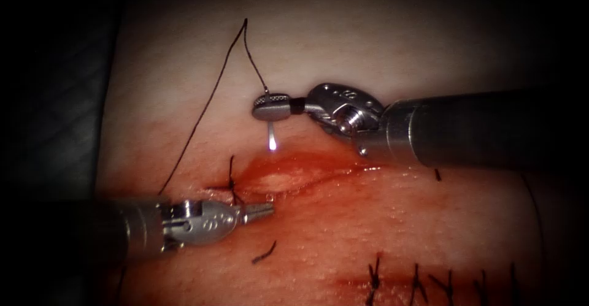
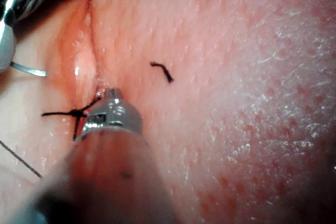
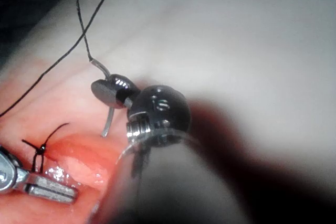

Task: Wound Closure
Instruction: Pierce the needle through the top half of the wound.

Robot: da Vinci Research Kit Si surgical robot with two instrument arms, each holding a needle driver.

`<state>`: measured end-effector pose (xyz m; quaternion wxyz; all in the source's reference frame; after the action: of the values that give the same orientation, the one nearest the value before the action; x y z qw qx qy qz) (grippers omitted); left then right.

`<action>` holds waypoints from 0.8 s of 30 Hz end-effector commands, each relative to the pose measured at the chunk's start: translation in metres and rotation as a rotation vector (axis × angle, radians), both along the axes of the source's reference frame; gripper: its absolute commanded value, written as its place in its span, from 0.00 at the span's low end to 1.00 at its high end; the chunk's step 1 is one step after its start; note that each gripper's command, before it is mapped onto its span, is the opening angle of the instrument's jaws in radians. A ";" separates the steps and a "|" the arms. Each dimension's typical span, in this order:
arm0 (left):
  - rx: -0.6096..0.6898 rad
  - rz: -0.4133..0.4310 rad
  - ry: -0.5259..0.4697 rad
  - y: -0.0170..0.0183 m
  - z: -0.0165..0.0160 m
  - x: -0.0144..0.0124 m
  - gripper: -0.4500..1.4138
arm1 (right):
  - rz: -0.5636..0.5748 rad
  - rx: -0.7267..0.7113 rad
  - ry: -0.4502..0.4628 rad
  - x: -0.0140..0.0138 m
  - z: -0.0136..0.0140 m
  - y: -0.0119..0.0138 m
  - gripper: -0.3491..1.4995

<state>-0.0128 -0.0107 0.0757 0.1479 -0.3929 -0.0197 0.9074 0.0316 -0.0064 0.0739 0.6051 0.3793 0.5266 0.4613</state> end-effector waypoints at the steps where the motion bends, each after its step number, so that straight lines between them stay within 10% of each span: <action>1: 0.001 0.001 -0.002 0.0000 0.0005 -0.0005 0.00 | 0.006 0.056 0.006 0.0007 0.0000 -0.0003 0.00; 24: 0.009 0.006 -0.007 0.0005 0.0002 0.0003 0.00 | -0.067 0.419 0.089 0.0020 -0.0011 -0.0052 0.00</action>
<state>-0.0119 -0.0101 0.0753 0.1469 -0.3948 -0.0254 0.9066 0.0329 -0.0119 0.0724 0.4981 0.5399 0.4255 0.5286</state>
